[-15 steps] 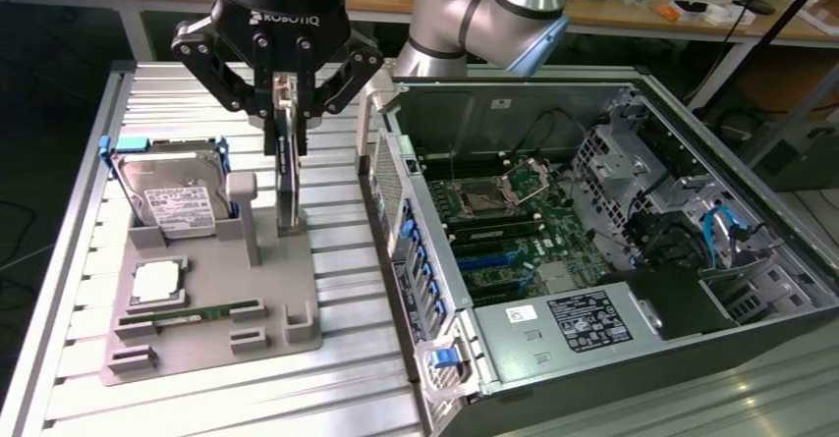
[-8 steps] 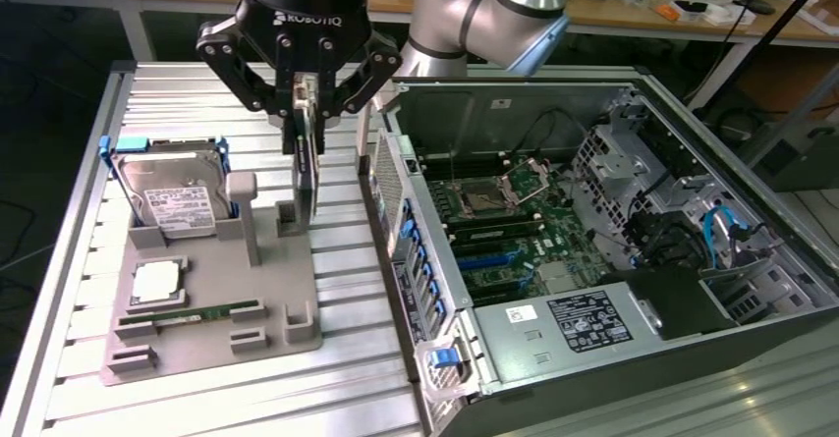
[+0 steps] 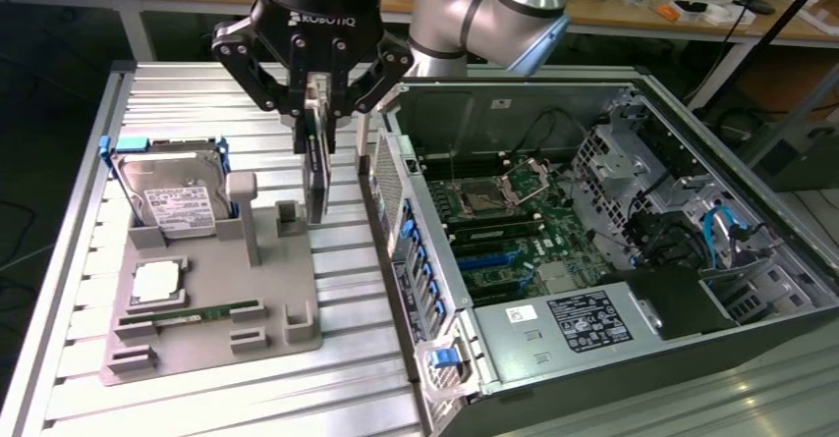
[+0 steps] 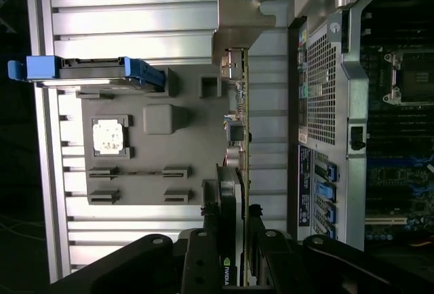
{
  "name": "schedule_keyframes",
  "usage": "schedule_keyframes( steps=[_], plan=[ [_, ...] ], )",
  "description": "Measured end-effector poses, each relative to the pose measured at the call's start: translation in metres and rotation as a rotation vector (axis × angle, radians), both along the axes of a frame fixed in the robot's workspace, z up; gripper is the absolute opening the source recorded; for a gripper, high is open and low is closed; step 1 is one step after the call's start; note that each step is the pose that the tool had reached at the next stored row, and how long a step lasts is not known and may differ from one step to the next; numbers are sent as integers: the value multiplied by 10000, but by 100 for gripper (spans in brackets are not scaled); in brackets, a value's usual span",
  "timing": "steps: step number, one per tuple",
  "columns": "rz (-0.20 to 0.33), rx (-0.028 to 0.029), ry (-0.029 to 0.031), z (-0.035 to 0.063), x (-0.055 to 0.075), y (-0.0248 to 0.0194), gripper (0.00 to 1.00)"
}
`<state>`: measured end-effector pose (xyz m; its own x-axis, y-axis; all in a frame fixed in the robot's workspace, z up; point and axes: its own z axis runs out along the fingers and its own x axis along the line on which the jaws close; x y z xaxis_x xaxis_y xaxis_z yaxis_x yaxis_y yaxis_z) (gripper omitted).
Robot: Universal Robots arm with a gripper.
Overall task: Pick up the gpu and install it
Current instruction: 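Pick up the gpu and move the gpu toward the slot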
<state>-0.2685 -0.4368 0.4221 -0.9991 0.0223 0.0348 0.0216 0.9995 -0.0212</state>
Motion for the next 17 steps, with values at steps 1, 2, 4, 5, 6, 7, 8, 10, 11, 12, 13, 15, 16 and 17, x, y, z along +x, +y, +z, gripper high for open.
schedule_keyframes(
  steps=[1, 2, 4, 5, 6, 7, 8, 10, 11, 12, 13, 15, 16, 17],
  plan=[
    [3, 0, 0, 0, 10, 0, 27],
    [7, 0, 0, 0, 23, 0, 27],
    [13, 0, 1, 0, 41, 0, 27],
    [16, 0, 0, 0, 51, 0, 27],
    [20, 0, 0, 0, 59, 0, 27],
    [24, 0, 0, 0, 68, 0, 27],
    [28, 0, 0, 0, 77, 0, 27],
    [35, 0, 0, 0, 95, 0, 27],
    [39, 0, 0, 0, 103, 0, 27],
    [44, 0, 0, 0, 113, 0, 27],
    [48, -1, 1, 0, 121, 0, 27],
    [57, -1, 1, 0, 138, 0, 27],
    [61, 0, 0, 0, 145, 0, 27],
    [66, 1, -1, 0, 154, 0, 27]
  ],
)
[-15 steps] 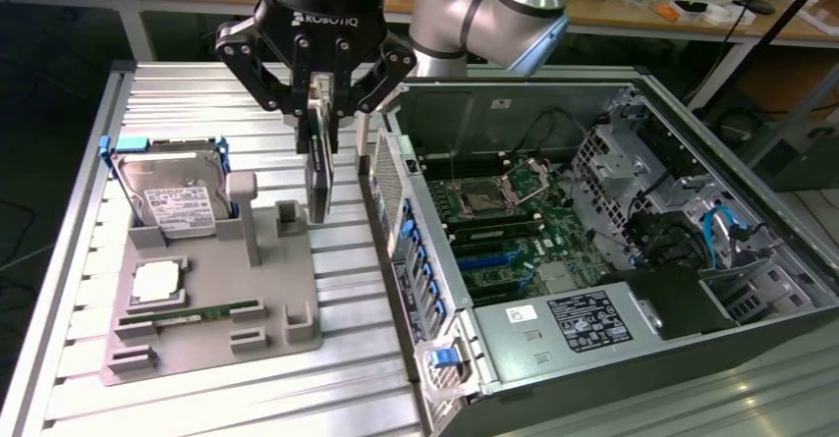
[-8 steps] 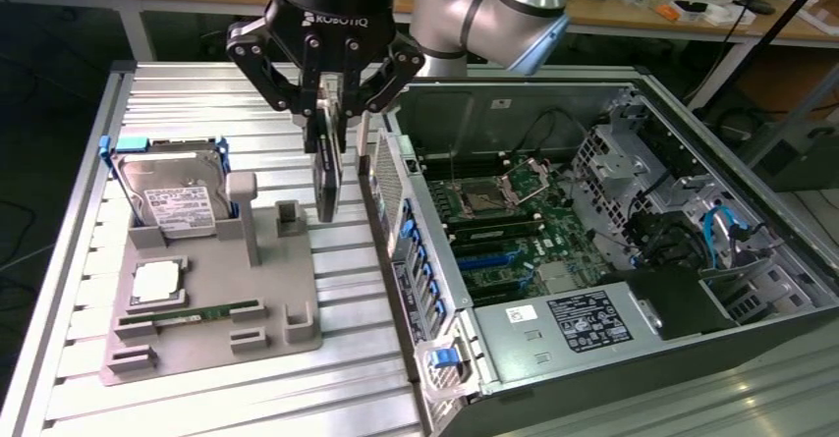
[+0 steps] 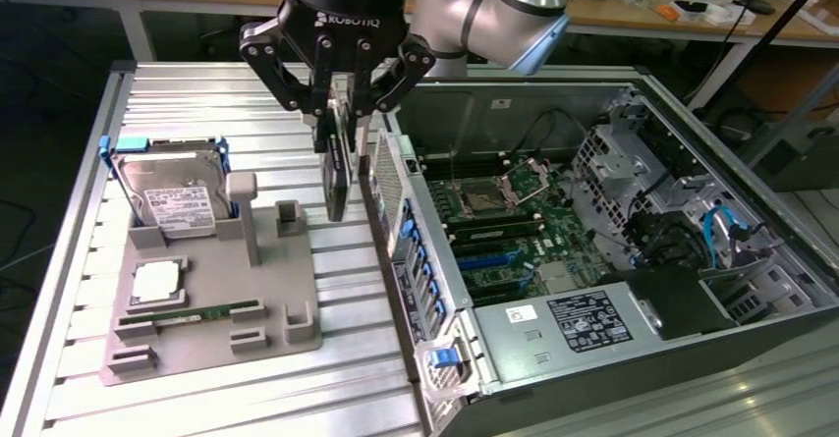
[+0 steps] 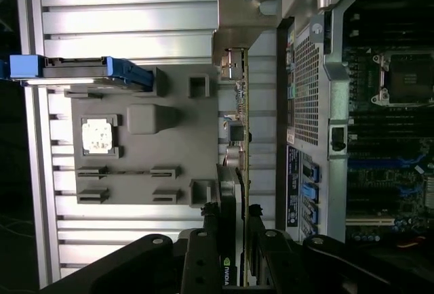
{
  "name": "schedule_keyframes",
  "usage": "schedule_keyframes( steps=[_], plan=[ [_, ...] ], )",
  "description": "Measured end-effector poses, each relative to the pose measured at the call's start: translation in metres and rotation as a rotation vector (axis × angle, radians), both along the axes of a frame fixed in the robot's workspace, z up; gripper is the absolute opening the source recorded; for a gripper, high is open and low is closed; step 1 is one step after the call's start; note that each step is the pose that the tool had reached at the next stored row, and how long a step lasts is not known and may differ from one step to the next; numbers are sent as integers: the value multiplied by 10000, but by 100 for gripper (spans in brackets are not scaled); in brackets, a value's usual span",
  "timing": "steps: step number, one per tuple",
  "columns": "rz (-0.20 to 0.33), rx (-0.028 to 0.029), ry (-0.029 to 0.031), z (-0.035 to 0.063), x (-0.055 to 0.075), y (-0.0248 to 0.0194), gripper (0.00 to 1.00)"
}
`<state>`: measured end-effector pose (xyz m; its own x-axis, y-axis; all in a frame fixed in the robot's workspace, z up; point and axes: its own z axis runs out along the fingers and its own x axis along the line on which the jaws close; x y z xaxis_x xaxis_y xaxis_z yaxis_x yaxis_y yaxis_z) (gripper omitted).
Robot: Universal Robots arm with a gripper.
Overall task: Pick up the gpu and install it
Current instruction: 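Pick up the gpu and move the gpu toward the slot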
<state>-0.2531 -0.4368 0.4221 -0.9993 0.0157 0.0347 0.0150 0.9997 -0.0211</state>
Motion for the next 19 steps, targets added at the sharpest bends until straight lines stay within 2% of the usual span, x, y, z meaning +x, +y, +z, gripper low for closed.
schedule_keyframes(
  steps=[19],
  plan=[
    [89, -1, 1, 1, 177, 0, 27]
  ],
)
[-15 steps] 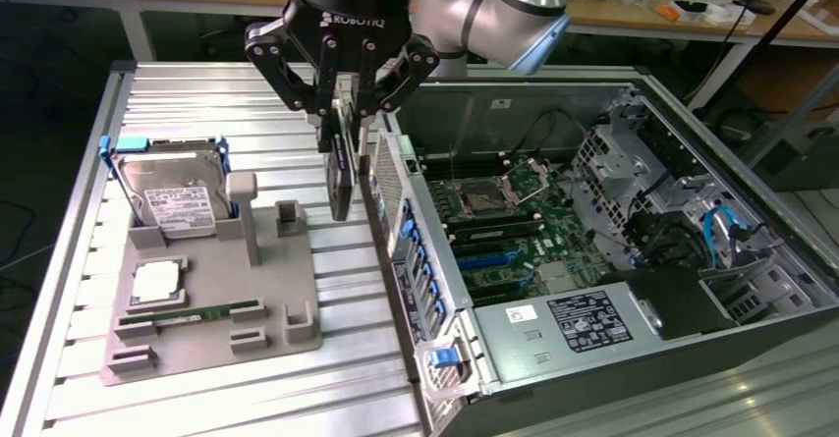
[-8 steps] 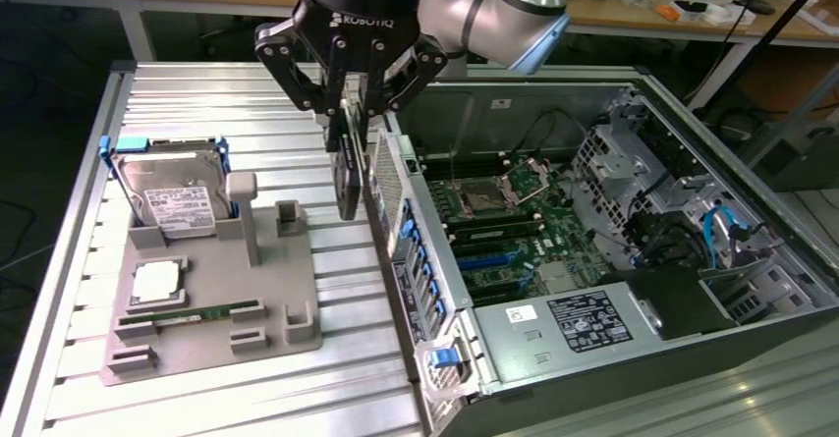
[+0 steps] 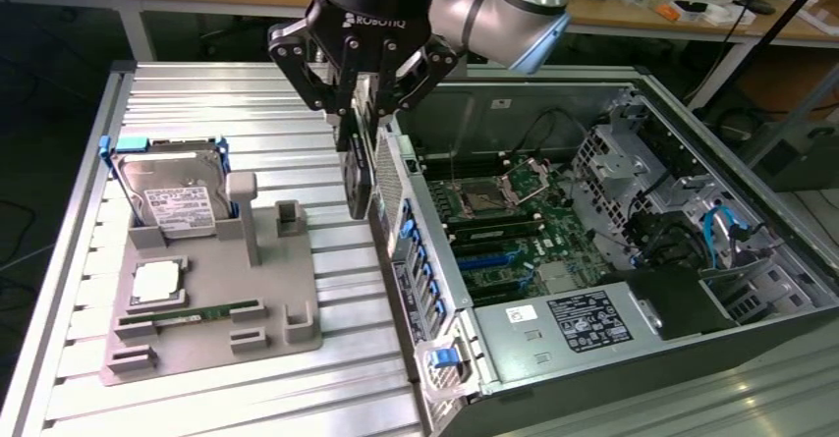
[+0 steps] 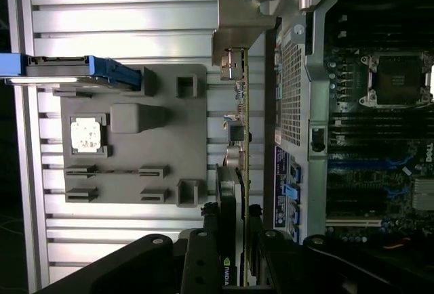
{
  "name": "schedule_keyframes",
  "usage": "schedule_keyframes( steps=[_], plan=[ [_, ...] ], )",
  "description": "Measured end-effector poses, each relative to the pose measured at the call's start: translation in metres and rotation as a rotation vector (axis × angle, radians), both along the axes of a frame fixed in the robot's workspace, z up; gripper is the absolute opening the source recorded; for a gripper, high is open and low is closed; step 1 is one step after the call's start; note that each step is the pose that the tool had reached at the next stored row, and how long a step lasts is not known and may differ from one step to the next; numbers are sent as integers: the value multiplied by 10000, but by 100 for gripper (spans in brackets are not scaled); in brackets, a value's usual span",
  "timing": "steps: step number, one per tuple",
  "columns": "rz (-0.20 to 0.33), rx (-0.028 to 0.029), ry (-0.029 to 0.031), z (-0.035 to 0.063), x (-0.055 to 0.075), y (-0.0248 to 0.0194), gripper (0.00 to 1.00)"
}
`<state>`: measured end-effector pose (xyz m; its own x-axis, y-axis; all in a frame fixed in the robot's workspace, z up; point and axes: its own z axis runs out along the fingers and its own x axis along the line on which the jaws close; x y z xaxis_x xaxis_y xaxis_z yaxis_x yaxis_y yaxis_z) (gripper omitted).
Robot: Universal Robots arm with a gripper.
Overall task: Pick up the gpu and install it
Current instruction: 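Pick up the gpu and move the gpu toward the slot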
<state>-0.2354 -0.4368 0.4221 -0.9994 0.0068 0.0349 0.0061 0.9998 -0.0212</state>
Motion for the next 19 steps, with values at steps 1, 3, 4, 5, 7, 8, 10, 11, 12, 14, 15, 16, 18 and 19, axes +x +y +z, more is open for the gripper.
schedule_keyframes(
  steps=[1, 3, 4, 5, 7, 8, 10, 11, 12, 14, 15, 16, 18, 19],
  plan=[
    [6, -1, 0, 0, 10, 0, 27],
    [16, 0, 0, 0, 31, 0, 27],
    [24, 0, 0, 0, 46, 0, 27],
    [29, 0, 0, 0, 56, 0, 27],
    [39, 0, 0, 0, 74, 0, 27],
    [43, 0, 0, 0, 82, 0, 27],
    [52, 0, 0, 0, 97, 0, 27],
    [56, 0, 0, 0, 105, 0, 27],
    [61, -1, 0, 0, 114, 0, 27],
    [70, 0, 0, 0, 129, 0, 27],
    [75, 0, 0, 0, 138, 0, 27],
    [81, 0, 0, 0, 147, 0, 27],
    [93, 0, 0, 0, 169, 0, 27],
    [99, 0, 0, 0, 180, 0, 27]
  ],
)
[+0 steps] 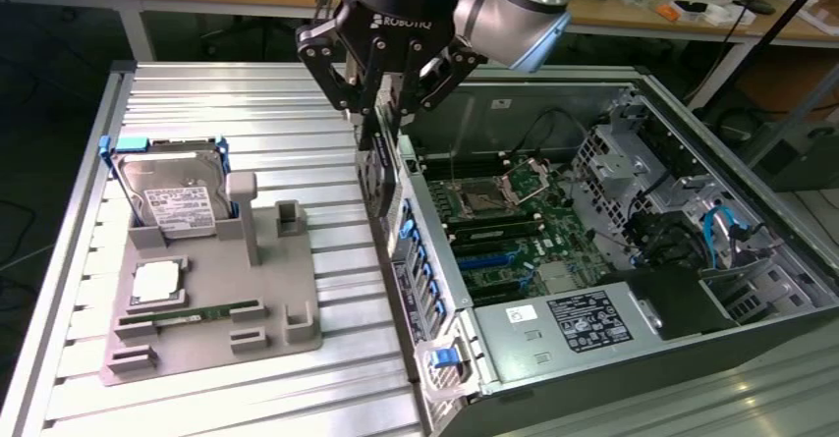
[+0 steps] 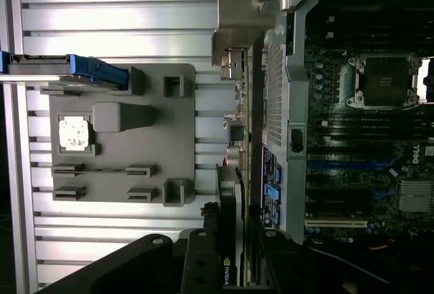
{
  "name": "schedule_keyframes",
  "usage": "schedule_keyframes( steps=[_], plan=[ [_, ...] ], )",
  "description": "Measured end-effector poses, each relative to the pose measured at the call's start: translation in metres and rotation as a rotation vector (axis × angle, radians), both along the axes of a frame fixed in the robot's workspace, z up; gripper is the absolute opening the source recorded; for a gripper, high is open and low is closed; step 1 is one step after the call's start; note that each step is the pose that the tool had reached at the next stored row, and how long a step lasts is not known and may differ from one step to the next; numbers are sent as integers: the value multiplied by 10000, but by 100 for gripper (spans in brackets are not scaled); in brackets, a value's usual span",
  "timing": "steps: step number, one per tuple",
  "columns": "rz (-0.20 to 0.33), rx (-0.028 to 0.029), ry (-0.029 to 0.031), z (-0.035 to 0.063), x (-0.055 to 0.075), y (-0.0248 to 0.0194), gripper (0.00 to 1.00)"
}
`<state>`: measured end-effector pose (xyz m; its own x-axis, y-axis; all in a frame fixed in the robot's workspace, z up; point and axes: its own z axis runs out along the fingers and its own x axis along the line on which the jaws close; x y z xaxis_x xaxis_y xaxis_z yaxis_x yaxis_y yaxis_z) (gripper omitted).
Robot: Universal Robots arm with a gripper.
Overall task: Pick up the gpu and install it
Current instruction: 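Pick up the gpu and move the gpu toward the slot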
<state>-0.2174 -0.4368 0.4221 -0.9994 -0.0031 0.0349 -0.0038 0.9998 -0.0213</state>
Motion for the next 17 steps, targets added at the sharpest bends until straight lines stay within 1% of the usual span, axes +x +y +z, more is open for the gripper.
schedule_keyframes(
  steps=[11, 13, 17],
  plan=[
    [48, 1, 0, 0, 110, 0, 27],
    [51, 0, 0, 1, 152, 0, 27],
    [51, 0, 0, 13, 194, 0, 27]
  ],
)
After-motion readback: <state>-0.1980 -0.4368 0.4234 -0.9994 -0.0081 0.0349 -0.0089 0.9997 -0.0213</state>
